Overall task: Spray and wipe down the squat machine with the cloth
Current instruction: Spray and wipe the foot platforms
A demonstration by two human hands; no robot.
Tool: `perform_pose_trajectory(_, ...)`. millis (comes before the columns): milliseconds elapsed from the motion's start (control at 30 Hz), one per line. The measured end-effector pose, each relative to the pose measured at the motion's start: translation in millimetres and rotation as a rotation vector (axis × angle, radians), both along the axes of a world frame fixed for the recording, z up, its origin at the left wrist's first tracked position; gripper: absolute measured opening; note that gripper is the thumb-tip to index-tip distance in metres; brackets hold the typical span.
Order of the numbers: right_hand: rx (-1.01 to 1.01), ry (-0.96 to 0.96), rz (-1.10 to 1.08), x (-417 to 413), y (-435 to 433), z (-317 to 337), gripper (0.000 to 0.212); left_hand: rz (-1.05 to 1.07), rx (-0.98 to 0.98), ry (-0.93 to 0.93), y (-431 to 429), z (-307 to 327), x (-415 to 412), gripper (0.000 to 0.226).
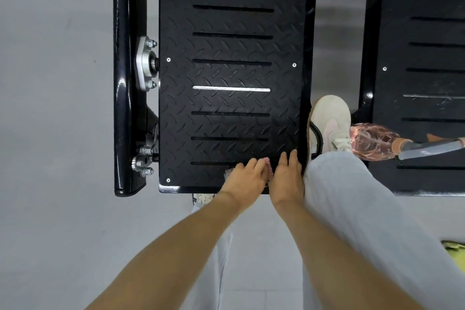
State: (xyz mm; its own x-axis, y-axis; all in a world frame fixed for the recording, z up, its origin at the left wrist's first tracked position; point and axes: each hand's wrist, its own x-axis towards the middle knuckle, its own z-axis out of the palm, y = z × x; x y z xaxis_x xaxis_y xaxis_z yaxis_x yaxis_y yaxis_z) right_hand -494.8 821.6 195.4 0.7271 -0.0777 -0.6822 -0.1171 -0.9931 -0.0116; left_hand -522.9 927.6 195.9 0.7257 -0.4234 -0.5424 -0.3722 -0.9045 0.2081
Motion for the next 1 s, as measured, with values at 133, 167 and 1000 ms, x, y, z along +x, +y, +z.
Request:
perform_pose_trajectory(133,-0.024,0.03,-0.007,7.7,6.6,4.0,0.073,-0.485,0.033,-0.109,39.2,0.9,29.5,0.068)
perform_pose_trajectory(167,-0.022,0.054,-0.025,10.0,9.7,5.5,0.079,-0.556,0.049,-0.128,50.4,0.4,38.8,0.068)
perform_pose_trajectory(1000,0.181,0.26,-0.204,22.3,13.8,13.2,0.089,-0.257,0.221,-0.156,81.9,-2.8,91.0,0.075)
